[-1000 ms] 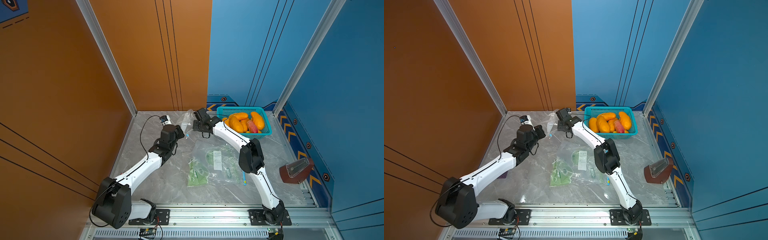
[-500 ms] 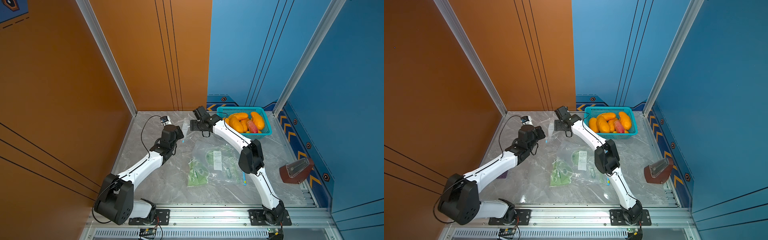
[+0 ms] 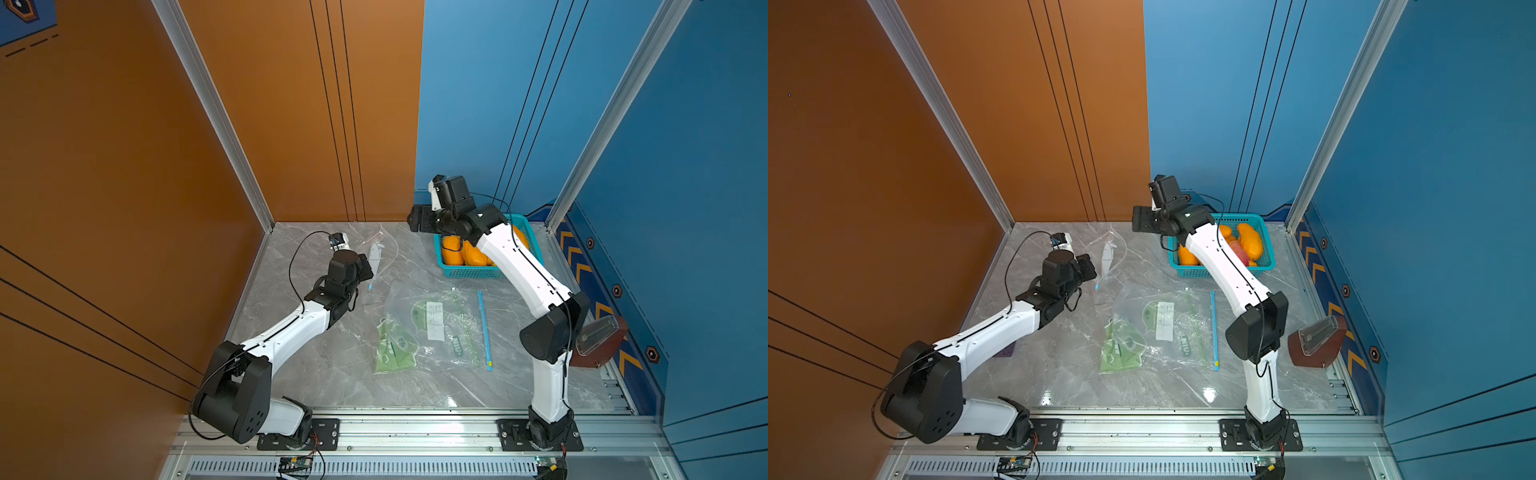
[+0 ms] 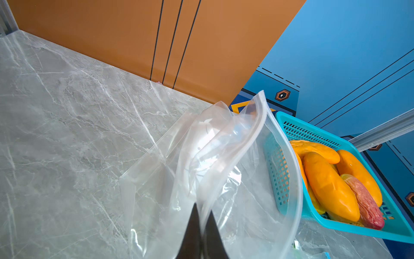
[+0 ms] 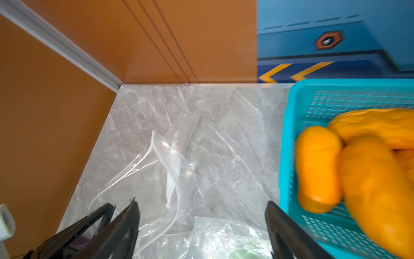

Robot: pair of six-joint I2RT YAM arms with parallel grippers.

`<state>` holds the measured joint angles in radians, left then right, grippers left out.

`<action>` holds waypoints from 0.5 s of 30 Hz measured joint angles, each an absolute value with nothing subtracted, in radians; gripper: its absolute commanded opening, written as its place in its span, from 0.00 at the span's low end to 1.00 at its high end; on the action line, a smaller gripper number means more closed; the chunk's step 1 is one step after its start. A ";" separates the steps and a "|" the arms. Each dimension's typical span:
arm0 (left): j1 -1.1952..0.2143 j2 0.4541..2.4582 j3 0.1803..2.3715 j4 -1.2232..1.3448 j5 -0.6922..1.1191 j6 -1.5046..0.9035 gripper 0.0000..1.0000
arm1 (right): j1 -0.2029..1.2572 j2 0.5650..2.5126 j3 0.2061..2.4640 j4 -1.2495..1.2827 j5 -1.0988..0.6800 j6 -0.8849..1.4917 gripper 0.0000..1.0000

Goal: Place the mango in a zip-top bag and seal the zipper
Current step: Pick up the mango from the basket.

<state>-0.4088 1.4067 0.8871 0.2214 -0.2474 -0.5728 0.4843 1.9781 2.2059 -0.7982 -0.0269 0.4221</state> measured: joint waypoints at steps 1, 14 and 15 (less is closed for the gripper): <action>-0.409 1.407 0.887 0.221 -0.244 -0.573 0.00 | 0.445 1.958 2.201 -0.815 -0.023 0.409 0.89; -0.409 1.424 0.892 0.221 -0.207 -0.577 0.00 | 0.185 2.165 2.180 -1.015 -0.038 0.186 1.00; -0.409 1.425 0.892 0.221 -0.204 -0.577 0.00 | 0.186 2.191 2.181 -1.022 -0.042 0.173 1.00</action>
